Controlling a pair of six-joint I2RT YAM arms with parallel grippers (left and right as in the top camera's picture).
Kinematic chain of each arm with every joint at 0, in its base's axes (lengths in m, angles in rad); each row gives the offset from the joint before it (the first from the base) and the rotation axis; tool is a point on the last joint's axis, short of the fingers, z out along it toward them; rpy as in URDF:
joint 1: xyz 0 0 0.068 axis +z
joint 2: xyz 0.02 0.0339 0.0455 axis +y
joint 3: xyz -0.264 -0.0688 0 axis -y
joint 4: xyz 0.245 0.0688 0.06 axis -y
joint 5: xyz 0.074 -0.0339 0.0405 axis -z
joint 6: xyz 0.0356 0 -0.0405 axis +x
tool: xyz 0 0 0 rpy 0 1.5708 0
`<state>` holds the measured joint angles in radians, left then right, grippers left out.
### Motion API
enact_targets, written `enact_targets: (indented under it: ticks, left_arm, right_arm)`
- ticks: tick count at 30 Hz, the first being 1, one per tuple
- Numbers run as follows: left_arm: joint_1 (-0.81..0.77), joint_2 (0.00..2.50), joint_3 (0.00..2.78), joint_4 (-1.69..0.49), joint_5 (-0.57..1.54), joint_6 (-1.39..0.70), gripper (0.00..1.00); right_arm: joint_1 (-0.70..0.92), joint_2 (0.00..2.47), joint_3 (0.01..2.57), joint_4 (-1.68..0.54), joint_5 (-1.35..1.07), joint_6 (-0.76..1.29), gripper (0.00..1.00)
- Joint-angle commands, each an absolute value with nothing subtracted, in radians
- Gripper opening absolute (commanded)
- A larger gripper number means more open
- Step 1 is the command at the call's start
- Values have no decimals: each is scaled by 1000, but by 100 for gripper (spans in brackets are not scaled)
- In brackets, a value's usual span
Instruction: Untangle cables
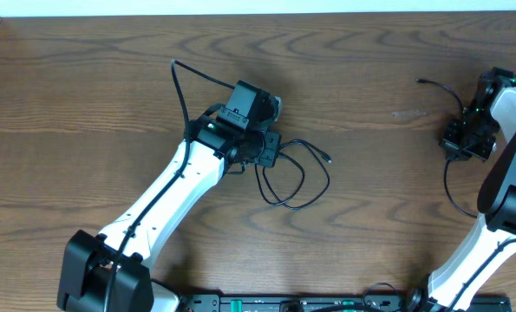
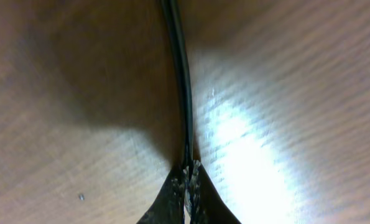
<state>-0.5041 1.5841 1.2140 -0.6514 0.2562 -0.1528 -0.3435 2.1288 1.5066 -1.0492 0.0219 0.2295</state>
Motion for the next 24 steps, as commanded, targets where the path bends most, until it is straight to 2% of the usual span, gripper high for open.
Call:
enact_targets:
  ticks: [1,7,13,17,24]
  left_arm:
    - [-501,1590,1212,-656,250,-148,35]
    - [-501,1590,1212,-656,250,-148,35]
    - [-500,1590,1212,-659,250,-147,35]
    - [-501,1590,1212,-666,250,-147,35]
    - [-500,1590,1212,-672,250,-147,35]
  right_arm:
    - [-341,2142,1565,-1104,16,219,1]
    - [-343,2088,1738,-1235,19,200,1]
    - [-371,1988,1872,-1272,65,206,1]
    - [-447,1892,1893,-1265,238,342,1]
    - [-588,1865,1888,-1267,228,434,1]
